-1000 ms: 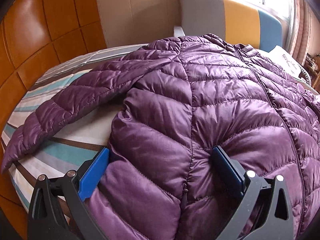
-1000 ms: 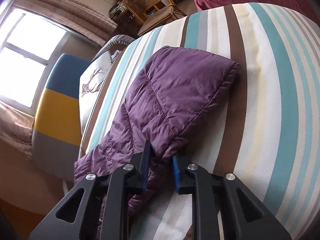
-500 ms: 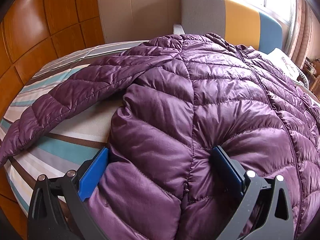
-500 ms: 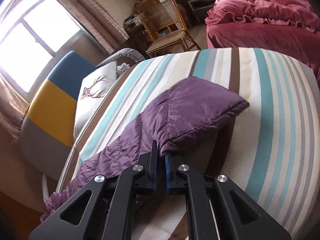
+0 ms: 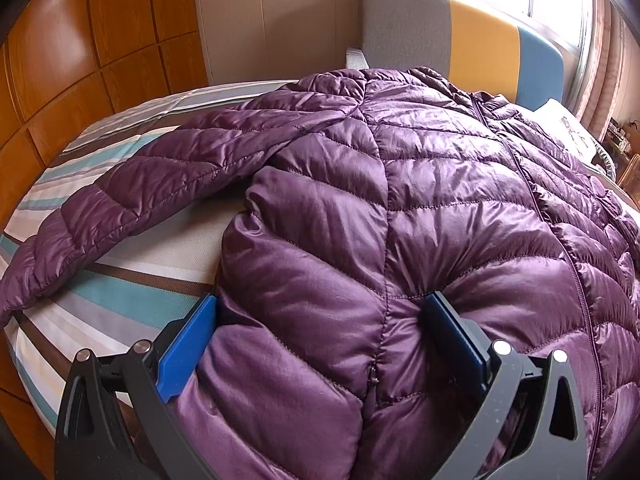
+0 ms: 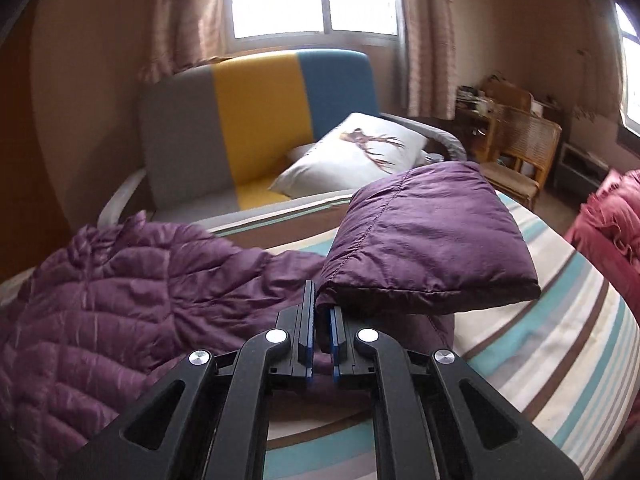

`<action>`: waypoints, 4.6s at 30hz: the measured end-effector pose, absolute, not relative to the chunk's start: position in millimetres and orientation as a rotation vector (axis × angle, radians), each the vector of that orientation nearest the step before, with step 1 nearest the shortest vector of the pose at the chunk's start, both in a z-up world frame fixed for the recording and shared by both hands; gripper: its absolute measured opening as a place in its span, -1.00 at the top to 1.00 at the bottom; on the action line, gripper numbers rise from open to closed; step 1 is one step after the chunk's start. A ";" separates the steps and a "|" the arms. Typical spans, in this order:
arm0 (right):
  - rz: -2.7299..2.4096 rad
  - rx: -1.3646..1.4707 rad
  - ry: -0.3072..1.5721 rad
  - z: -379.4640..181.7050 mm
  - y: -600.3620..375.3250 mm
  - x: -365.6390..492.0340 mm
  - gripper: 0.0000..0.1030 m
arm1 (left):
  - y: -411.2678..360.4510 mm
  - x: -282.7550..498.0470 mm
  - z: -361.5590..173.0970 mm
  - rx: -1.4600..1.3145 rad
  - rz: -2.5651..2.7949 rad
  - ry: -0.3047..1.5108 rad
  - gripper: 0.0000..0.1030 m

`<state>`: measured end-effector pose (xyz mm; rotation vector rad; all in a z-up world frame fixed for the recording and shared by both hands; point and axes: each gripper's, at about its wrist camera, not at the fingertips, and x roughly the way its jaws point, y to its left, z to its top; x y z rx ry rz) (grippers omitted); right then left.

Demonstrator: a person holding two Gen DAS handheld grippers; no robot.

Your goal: Fold large clothes

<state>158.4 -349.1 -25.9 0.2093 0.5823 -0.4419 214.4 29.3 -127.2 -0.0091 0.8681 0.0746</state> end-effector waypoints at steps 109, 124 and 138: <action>-0.209 0.261 0.814 -90.6 -274.2 218.1 0.61 | -62.0 342.0 -117.6 -0.046 -0.109 0.865 0.23; -0.235 0.214 0.810 -90.7 -266.9 218.9 0.61 | 77.8 270.9 -86.9 -0.343 0.174 0.772 -0.82; -0.245 0.196 0.807 -90.2 -265.1 218.2 0.61 | 270.2 160.7 -121.9 -0.743 0.700 0.714 -0.29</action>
